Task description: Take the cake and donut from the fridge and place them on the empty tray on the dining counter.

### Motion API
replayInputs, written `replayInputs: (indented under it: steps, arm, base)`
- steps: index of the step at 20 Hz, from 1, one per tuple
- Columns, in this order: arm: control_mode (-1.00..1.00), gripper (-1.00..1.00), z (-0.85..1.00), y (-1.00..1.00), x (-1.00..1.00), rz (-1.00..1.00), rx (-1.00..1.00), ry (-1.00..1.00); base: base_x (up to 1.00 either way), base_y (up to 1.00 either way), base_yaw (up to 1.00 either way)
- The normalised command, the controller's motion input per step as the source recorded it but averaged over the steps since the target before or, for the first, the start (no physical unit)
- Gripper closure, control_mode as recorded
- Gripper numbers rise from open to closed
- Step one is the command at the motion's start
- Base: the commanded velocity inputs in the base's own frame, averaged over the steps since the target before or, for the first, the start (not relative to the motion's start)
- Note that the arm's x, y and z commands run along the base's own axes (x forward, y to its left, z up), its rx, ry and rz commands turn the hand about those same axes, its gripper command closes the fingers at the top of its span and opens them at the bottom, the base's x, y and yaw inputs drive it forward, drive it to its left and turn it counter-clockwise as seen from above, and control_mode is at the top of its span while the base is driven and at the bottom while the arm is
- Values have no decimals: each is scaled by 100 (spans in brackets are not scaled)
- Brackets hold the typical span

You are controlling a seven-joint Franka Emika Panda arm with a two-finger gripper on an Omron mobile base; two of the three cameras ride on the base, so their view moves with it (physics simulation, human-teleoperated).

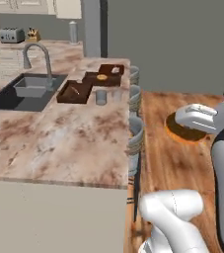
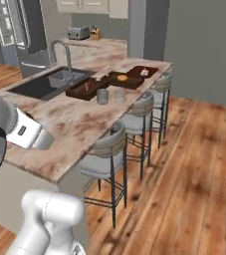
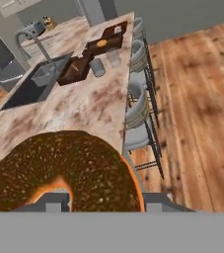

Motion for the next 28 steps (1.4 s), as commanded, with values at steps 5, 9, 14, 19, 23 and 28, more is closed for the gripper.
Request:
replayInputs:
  steps: [5,9,14,19,23,28]
  arm:
    - [100,100,0,0,0,0,0,0]
    - [100,100,0,0,0,0,0,0]
    - [100,100,0,0,0,0,0,0]
    - [100,100,0,0,0,0,0,0]
    - [100,100,0,0,0,0,0,0]
    - [100,100,0,0,0,0,0,0]
  base:
    - [-1,-5,98]
    - [-1,0,100]
    - [-7,0,100]
    - [-20,-2,100]
    - [-67,-73,61]
    - [-100,-100,5]
